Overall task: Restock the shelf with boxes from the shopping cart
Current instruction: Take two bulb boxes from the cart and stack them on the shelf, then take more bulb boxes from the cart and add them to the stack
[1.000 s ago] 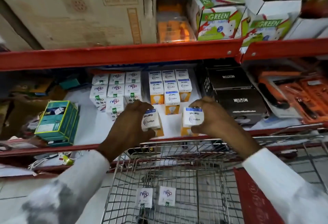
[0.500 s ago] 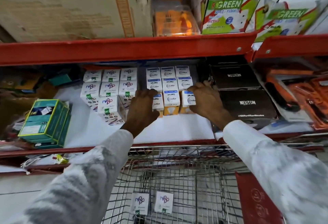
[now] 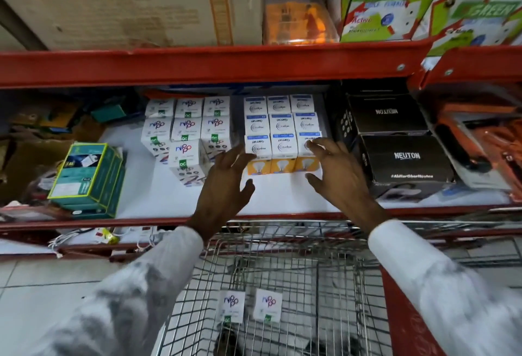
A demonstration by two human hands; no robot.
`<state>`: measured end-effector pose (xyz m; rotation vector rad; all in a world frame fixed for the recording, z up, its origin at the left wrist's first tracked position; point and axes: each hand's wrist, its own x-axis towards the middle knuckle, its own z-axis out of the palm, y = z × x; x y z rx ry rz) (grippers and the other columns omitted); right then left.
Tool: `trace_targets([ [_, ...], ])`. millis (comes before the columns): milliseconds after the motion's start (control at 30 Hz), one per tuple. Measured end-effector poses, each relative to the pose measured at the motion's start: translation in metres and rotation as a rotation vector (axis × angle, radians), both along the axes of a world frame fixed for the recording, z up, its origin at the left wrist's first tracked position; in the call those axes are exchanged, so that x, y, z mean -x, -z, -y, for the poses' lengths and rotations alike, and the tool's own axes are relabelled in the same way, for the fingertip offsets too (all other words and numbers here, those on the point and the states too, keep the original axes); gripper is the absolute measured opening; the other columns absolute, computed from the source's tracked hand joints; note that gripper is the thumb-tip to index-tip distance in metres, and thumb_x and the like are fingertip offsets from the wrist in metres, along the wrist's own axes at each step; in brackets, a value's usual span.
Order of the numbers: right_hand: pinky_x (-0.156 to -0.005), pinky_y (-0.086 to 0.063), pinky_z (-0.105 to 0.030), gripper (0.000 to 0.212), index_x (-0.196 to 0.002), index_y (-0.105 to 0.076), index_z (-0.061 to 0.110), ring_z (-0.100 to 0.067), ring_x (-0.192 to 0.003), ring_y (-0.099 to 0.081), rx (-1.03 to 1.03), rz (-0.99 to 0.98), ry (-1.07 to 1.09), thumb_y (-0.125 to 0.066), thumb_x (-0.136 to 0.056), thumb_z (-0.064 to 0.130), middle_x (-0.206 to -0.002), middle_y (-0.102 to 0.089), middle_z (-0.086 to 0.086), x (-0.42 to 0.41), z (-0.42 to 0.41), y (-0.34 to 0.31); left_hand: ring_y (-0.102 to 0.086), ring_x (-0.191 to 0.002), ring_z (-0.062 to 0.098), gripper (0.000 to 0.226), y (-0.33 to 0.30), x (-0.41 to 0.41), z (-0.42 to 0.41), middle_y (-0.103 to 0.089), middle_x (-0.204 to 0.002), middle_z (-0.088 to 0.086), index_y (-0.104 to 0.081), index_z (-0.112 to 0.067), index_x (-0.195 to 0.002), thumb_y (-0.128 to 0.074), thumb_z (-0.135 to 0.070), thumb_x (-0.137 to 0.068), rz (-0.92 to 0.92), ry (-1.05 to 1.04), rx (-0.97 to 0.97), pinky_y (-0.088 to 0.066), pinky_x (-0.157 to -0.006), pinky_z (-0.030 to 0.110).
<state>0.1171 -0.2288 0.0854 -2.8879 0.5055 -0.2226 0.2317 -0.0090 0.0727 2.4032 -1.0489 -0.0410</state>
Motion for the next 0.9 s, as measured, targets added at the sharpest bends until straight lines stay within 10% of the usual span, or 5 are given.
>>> trace_targets([
  [200,-0.096,-0.05,-0.037,0.049,-0.128,-0.057,0.02,-0.024,-0.114,-0.055,-0.129,0.024,-0.029,-0.067,-0.08,0.022,-0.128,-0.058,-0.003,0.082,-0.083,0.036,-0.052,-0.122,0.027,0.043,0.049,0.076,-0.087,-0.058,-0.133,0.007,-0.059,-0.02,-0.123,-0.062,-0.025,-0.081,-0.066,0.061,-0.078,-0.051,-0.098,0.043],
  [533,-0.104,-0.038,-0.046,0.09,-0.149,-0.028,0.015,-0.034,-0.139,-0.034,-0.283,-0.668,-0.165,-0.072,-0.075,0.04,-0.153,-0.036,-0.009,0.141,-0.18,0.169,-0.019,-0.148,0.033,0.087,0.154,0.141,-0.142,-0.022,-0.162,0.007,-0.021,-0.025,-0.151,-0.067,-0.04,-0.079,-0.381,0.272,-0.754,-0.024,-0.118,0.054],
  [700,-0.094,-0.046,-0.038,0.069,-0.133,-0.046,0.02,-0.027,-0.124,-0.047,-0.367,-0.581,-0.078,-0.072,-0.07,0.026,-0.133,-0.052,-0.003,0.138,-0.192,0.174,-0.039,-0.132,0.035,0.082,0.155,0.143,-0.136,-0.04,-0.15,0.008,-0.027,-0.021,-0.147,-0.066,-0.011,-0.076,-0.322,0.224,-0.764,-0.04,-0.106,0.046],
  [900,-0.093,-0.05,-0.035,0.082,-0.133,-0.048,0.025,-0.024,-0.122,-0.048,-0.413,-0.44,-0.028,-0.077,-0.059,0.042,-0.131,-0.055,0.002,0.127,-0.177,0.092,-0.05,-0.121,0.033,0.082,0.066,0.128,-0.146,-0.049,-0.141,0.005,-0.03,-0.019,-0.145,-0.062,-0.035,-0.071,-0.171,0.216,-0.588,-0.048,-0.099,0.044],
])
